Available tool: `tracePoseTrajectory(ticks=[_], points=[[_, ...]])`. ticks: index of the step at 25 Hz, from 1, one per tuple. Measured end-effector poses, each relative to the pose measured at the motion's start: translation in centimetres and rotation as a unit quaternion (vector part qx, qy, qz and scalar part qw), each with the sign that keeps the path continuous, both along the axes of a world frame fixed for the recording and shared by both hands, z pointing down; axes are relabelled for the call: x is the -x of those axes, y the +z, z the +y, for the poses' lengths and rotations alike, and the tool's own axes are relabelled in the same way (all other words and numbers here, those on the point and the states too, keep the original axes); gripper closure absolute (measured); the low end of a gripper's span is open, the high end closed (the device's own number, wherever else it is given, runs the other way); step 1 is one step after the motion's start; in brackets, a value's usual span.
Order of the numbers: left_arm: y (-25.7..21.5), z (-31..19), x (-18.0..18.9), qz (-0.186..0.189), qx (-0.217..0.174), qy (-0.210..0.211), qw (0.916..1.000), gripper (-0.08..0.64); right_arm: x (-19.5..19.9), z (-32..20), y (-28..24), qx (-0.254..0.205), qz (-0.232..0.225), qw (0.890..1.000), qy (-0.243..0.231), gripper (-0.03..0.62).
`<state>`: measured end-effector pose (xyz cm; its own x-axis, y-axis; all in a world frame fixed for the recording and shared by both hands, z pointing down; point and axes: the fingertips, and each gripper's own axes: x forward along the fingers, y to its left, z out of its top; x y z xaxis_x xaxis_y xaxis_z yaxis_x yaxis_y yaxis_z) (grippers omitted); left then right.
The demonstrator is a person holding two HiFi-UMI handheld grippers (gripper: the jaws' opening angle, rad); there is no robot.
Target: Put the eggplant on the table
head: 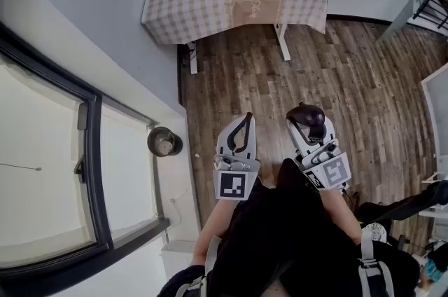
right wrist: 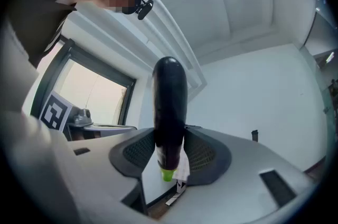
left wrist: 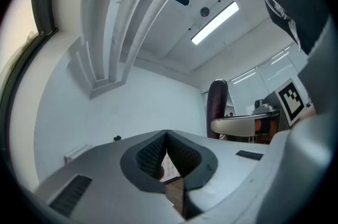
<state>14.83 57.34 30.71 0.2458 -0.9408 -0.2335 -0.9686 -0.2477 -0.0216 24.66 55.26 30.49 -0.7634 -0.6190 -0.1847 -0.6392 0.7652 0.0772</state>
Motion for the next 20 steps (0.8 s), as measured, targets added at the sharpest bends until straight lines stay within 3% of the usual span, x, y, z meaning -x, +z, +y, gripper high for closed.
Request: tracePoseTrajectory(ticks=[9, 20], points=[[0.7, -5.2, 0.7, -0.007, 0.004, 0.001, 1.0, 0.571, 1.3, -5.0, 1.1, 0.022, -0.03, 0.999, -0.025, 0.413], [0.9, -18.6, 2.4, -0.036, 0.021, -0.007, 0.9991, 0.572, 3.1, -19.3, 0.8, 0.017, -0.049, 0.998, -0.023, 0.413]])
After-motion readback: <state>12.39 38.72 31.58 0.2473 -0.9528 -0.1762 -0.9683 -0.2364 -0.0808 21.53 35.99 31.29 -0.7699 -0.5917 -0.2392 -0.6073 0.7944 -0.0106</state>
